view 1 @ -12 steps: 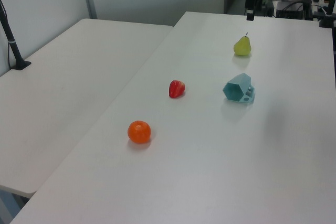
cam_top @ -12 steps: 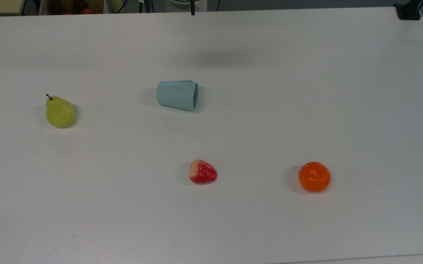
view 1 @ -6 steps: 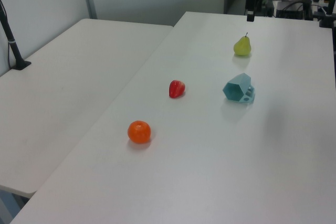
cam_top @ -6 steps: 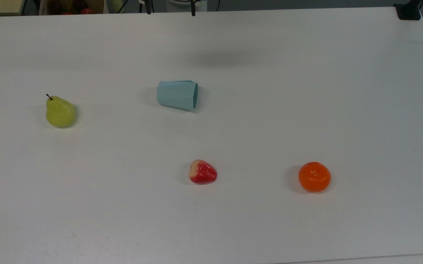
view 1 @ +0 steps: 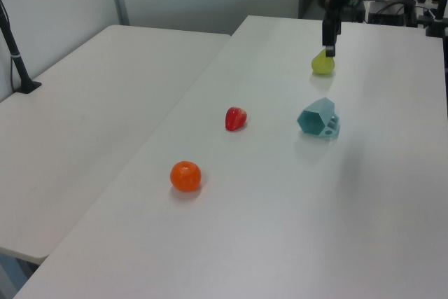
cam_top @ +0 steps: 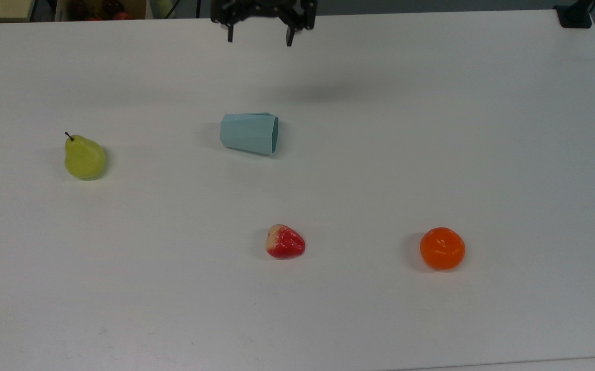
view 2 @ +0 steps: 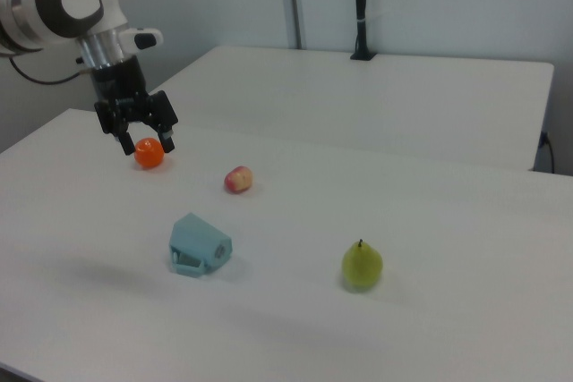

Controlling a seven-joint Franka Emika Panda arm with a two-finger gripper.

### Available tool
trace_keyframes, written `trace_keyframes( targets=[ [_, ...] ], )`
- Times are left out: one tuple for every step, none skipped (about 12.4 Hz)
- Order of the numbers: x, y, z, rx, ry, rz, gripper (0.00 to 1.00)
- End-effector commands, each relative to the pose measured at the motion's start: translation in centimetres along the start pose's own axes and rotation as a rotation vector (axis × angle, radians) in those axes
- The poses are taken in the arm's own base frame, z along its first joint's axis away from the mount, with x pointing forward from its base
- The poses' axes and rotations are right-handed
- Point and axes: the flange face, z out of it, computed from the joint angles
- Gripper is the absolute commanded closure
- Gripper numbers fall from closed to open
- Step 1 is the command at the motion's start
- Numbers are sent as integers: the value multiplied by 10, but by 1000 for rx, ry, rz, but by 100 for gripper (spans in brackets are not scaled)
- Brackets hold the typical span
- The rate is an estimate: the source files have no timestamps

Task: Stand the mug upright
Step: 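Move the gripper down to the rim of the tipped light-blue mug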

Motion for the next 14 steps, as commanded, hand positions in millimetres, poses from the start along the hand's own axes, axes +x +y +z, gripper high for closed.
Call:
trace_keyframes(
  targets=[
    [15,-44,41,-182,-43,-32,0],
    [22,-60,60,-254,-55,-30,0],
    [28,-76,81,-312,-67,-17,0],
    [32,-90,97,-355,-74,-13,0],
    [37,-104,119,-423,-81,-11,0],
    [40,-110,133,-460,-86,-5,0],
    [44,-114,152,-497,-97,5,0],
    [48,-115,169,-524,-110,7,0],
    [50,-115,181,-536,-123,8,0],
    [53,-113,192,-544,-139,7,0],
    [54,-111,199,-556,-145,2,0],
    [56,-110,210,-574,-157,-5,0],
    [57,-105,219,-582,-171,-2,0],
    [57,-100,220,-587,-174,1,3]
  ],
)
